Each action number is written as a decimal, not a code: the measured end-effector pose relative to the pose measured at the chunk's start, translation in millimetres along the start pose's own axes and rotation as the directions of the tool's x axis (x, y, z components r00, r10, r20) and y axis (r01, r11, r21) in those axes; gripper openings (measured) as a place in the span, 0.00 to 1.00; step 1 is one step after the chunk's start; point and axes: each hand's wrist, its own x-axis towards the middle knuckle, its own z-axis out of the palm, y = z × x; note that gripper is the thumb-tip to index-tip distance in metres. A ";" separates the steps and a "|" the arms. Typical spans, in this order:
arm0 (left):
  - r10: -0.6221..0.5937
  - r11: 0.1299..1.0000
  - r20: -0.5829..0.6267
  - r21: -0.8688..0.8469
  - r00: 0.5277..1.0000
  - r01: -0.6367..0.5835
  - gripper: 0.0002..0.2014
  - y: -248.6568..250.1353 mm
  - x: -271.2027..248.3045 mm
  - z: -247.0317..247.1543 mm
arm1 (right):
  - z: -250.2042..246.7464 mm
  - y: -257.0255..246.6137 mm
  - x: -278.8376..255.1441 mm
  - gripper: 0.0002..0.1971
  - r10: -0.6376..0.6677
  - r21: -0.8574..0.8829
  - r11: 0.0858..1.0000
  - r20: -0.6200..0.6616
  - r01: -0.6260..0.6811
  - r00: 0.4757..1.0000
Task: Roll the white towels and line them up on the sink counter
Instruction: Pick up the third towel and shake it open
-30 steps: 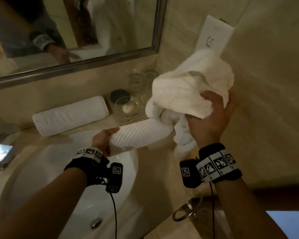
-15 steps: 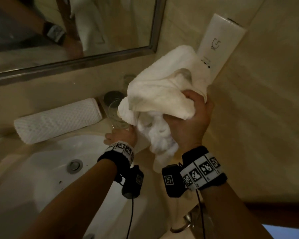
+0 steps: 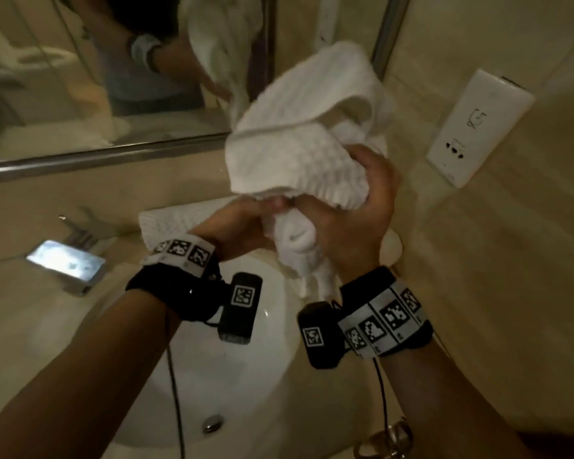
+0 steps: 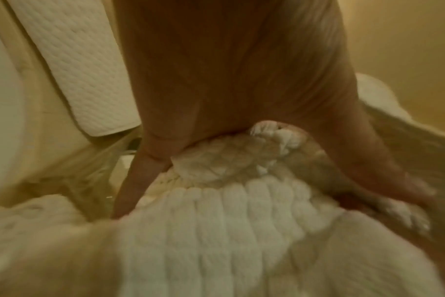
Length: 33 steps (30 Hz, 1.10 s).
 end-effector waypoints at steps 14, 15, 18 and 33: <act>0.208 0.976 -0.374 0.013 0.904 -0.219 0.44 1.8 -209.1 -38.3 | 76.8 -113.4 -100.6 0.16 0.214 0.129 0.941 0.489 -0.313 0.845; 0.225 0.972 -0.409 0.030 0.884 -0.233 0.43 -6.2 -230.6 -41.3 | 80.2 -121.6 -112.1 0.15 0.219 0.115 0.939 0.528 -0.325 0.820; 0.279 0.960 -0.458 0.100 0.844 -0.263 0.37 -21.1 -297.0 -41.1 | 89.7 -150.0 -152.7 0.13 0.206 0.090 0.942 0.604 -0.323 0.770; 0.358 0.886 -0.621 0.462 0.697 -0.044 0.16 -44.1 -564.0 -32.7 | 96.9 -280.5 -364.3 0.15 0.271 0.079 0.860 0.766 -0.504 0.583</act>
